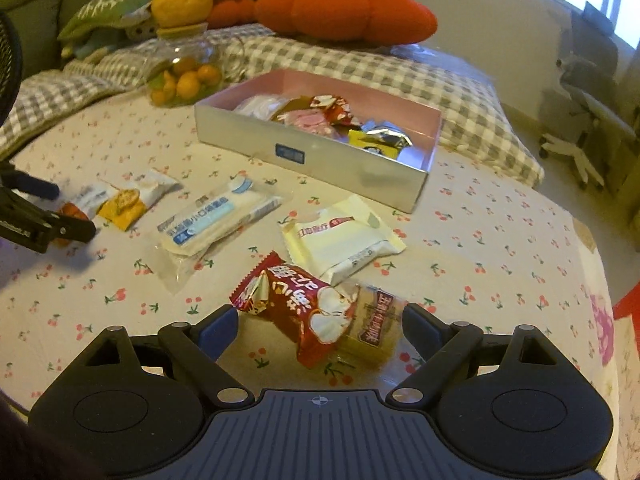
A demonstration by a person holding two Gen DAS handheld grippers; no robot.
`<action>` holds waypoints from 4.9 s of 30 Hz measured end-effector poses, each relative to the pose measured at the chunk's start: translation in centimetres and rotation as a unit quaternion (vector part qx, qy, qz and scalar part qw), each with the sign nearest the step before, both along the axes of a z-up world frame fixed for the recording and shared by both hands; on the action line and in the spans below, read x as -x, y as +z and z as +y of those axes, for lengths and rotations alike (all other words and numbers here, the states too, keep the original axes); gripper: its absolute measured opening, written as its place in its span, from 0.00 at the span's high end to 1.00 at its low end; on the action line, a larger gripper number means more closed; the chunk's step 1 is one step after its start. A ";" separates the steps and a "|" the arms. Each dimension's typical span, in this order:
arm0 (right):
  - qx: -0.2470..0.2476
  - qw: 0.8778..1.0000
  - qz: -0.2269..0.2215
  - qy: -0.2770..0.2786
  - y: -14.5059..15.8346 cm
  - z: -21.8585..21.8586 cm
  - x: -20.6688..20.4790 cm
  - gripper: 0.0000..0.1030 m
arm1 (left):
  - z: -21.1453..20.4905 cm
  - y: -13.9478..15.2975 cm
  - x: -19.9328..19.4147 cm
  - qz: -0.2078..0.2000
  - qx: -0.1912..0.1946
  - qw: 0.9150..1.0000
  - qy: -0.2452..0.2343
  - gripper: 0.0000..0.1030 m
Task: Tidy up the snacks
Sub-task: 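Move both tools back over the remaining snacks, then grasp the orange-red barcode packet with the left gripper while the right grasps the red candy, then carry both snacks into the silver box and open both grippers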
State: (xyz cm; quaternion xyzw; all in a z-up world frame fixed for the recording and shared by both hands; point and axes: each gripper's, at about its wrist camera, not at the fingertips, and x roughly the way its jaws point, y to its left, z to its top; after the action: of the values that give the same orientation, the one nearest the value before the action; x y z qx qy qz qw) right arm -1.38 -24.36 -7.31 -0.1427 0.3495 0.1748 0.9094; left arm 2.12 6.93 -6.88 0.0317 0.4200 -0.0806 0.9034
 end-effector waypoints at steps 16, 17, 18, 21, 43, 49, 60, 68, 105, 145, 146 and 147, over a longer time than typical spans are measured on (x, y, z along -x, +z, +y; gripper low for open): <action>-0.060 0.991 0.066 0.101 0.7 2.7 1.5 0.12 | 2.3 0.2 -0.8 0.017 -0.012 0.999 0.029 0.08; -0.067 0.989 0.070 0.108 0.8 2.8 1.7 0.12 | 2.4 0.2 -0.8 0.017 -0.012 0.999 0.032 0.09; -0.070 0.989 0.072 0.110 0.9 2.8 1.8 0.12 | 2.5 0.3 -0.8 0.017 -0.012 0.999 0.034 0.09; -0.065 0.991 0.064 0.096 1.0 2.7 1.6 0.12 | 2.6 0.3 -0.8 0.016 -0.011 0.999 0.037 0.11; -0.019 0.999 0.012 0.028 0.3 2.5 0.3 0.43 | 1.6 0.7 -0.5 0.004 -0.001 1.000 -0.006 0.57; -0.017 0.999 0.014 0.034 0.2 2.7 0.4 0.61 | 1.7 0.8 -0.7 0.006 0.003 1.000 -0.004 0.60; -0.061 0.998 0.015 0.019 1.3 2.1 0.0 0.65 | 1.9 1.3 -0.8 0.011 0.023 1.000 0.003 0.63; -0.079 0.997 0.011 0.002 2.0 1.5 -0.2 0.74 | 1.8 1.8 -0.7 0.008 0.038 0.999 0.003 0.64; -0.181 0.981 -0.018 -0.060 7.2 0.9 -5.9 0.74 | -2.3 7.2 -5.8 -0.037 0.124 0.991 0.031 0.64; -0.229 0.956 0.005 -0.182 3.8 -3.1 -22.7 0.69 | -7.9 4.1 -20.4 -0.065 0.056 0.995 0.045 0.63; -0.228 0.956 0.002 -0.183 3.8 -3.1 -22.8 0.69 | -7.9 4.1 -20.5 -0.066 0.055 0.995 0.047 0.61; -0.229 0.956 -0.003 -0.185 3.8 -3.0 -22.7 0.69 | -7.9 4.0 -20.6 -0.065 0.058 0.995 0.050 0.60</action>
State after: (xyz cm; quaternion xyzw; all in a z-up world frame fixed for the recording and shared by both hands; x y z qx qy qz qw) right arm 21.34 -27.40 -3.53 0.1357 0.3179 0.0782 0.9351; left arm 22.69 -0.92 -2.87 -0.0371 0.3562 -0.0575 0.9319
